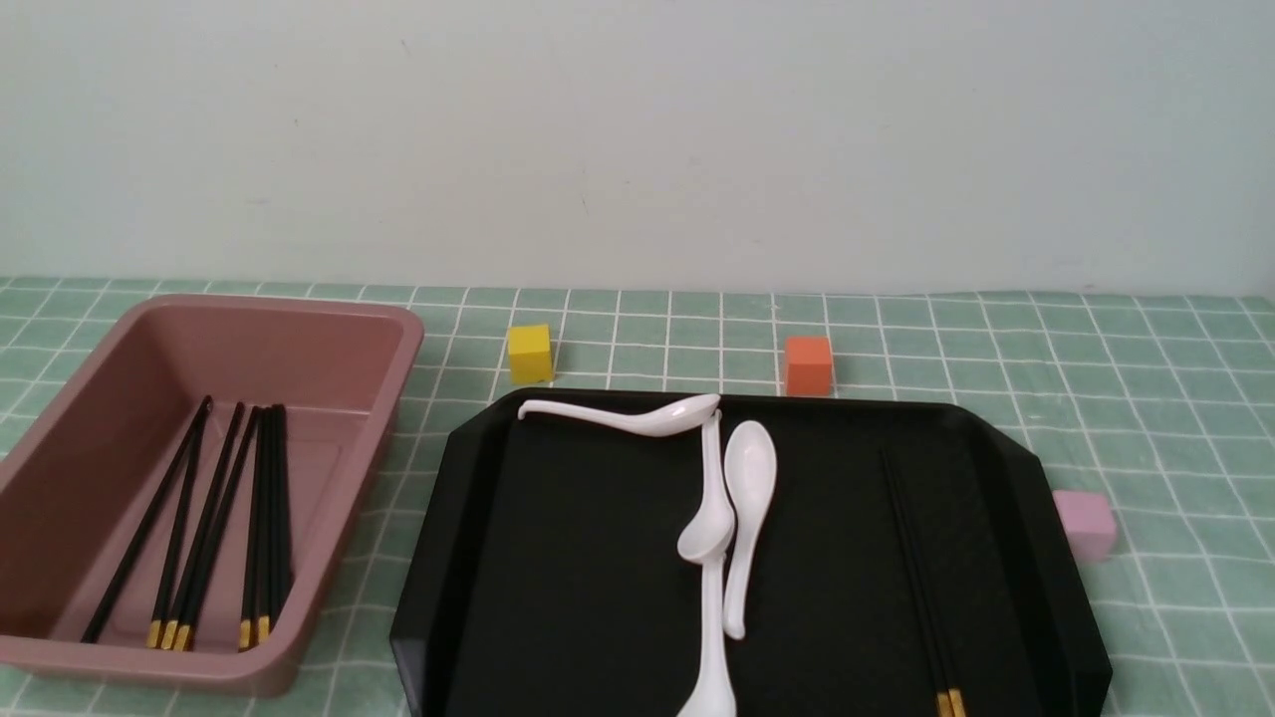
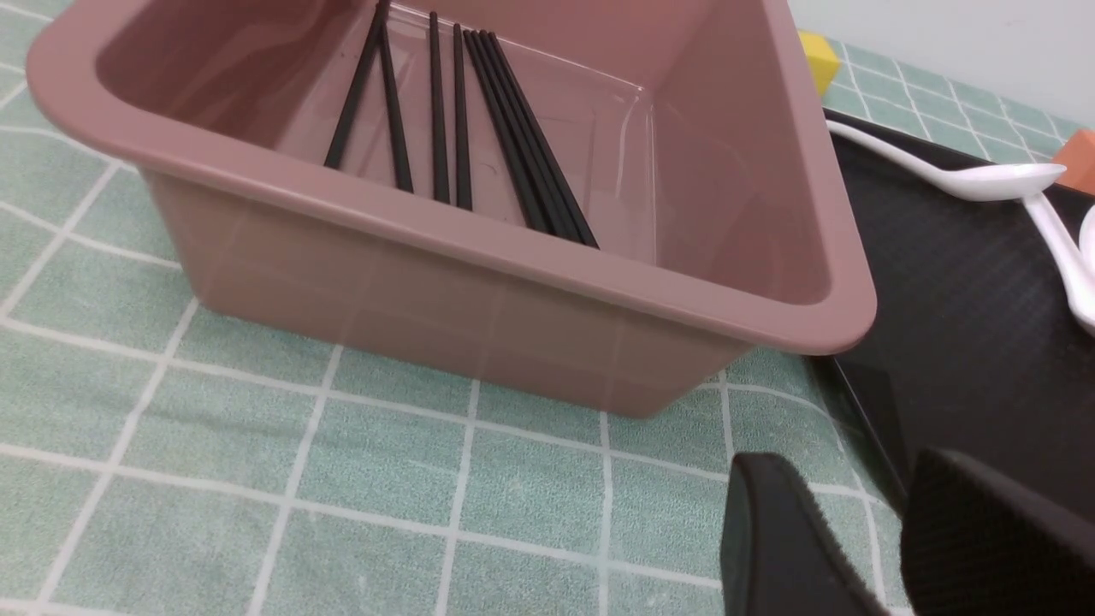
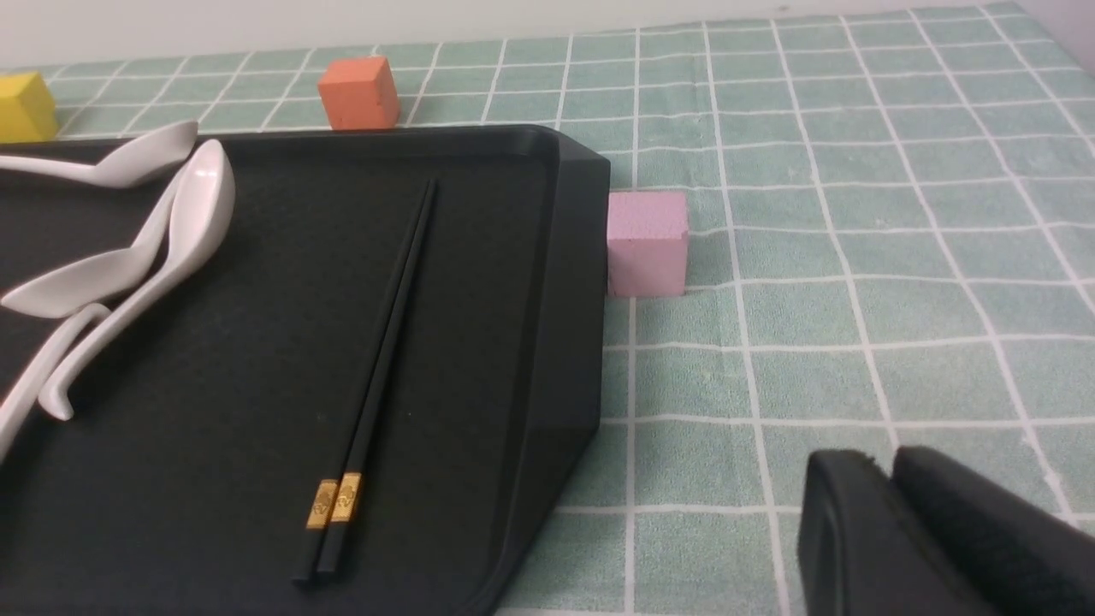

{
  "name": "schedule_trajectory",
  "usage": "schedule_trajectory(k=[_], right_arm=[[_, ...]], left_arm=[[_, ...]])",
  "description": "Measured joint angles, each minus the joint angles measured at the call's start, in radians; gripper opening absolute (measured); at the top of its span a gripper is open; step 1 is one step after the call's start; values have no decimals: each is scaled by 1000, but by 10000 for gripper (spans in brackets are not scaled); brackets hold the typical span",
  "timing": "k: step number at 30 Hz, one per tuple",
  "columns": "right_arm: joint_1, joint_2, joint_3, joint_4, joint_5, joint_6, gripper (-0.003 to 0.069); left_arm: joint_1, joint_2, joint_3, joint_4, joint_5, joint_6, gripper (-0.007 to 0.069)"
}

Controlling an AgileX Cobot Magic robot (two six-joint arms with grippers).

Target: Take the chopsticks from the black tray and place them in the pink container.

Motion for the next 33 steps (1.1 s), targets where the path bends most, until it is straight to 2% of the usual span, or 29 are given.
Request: schedule_trajectory(k=[33], right_arm=[[0, 0, 0, 0, 0, 0, 135]], left_arm=[[0, 0, 0, 0, 0, 0, 239]])
